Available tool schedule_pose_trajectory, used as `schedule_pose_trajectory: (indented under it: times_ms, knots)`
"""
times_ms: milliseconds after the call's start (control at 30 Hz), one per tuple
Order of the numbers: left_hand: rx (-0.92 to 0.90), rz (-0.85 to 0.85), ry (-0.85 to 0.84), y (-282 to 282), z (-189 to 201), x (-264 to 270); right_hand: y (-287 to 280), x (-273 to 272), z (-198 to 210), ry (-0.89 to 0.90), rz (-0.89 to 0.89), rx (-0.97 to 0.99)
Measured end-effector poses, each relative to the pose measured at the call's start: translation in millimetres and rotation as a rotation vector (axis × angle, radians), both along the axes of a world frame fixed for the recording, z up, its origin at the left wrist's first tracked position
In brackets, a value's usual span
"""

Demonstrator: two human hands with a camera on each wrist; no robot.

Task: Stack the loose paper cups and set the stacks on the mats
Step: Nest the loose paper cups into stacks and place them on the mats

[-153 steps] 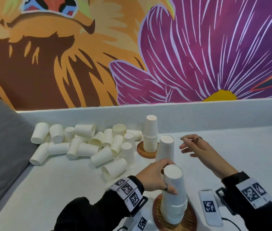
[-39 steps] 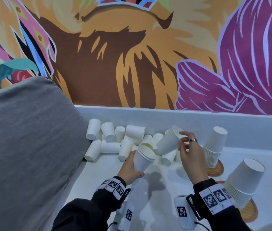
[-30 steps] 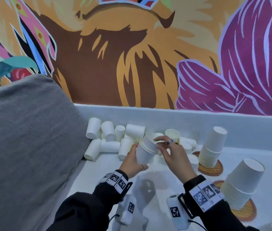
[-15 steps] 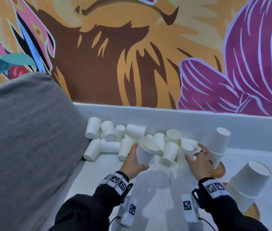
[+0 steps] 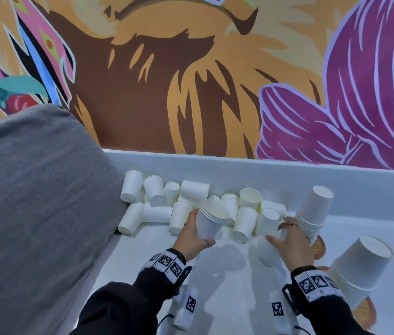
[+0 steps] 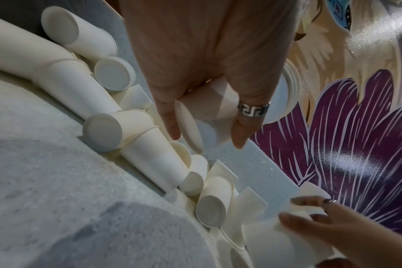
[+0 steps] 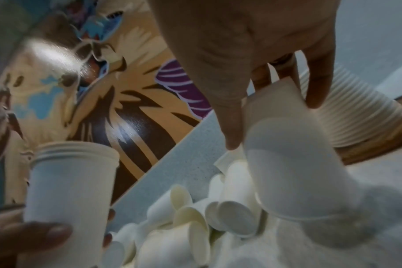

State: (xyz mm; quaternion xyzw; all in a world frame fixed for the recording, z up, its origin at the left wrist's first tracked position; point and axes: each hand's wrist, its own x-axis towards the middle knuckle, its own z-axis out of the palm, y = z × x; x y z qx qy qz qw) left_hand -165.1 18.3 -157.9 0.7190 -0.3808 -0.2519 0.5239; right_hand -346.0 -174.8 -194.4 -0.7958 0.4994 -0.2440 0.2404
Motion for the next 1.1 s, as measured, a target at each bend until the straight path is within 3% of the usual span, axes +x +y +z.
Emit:
schedule_pose_trajectory:
  times_ms: [100, 200, 367, 533, 767, 833, 967, 1100]
  knots:
    - [-0.004, 0.0, 0.01, 1, 2, 0, 16, 1, 35, -0.331, 0.029, -0.083]
    - [-0.019, -0.007, 0.03, 2, 4, -1, 34, 6, 70, -0.679, 0.016, 0.017]
    - [-0.026, -0.004, 0.052, 2, 10, -3, 50, 17, 82, -0.925, 0.117, 0.263]
    - [-0.062, -0.008, 0.065, 0, 20, -4, 62, 18, 71, -0.918, 0.199, 0.47]
    - [-0.058, -0.015, 0.051, -1, 20, -4, 68, 17, 71, -0.55, 0.382, 0.486]
    - [-0.053, -0.026, 0.051, -1, 20, -4, 70, 20, 76, -0.59, 0.352, 0.421]
    - [-0.018, -0.05, 0.044, -2, 16, -4, 72, 28, 92, -0.881, 0.326, 0.223]
    - [0.026, -0.084, 0.038, -2, 12, -8, 80, 38, 104, -0.9, 0.455, 0.174]
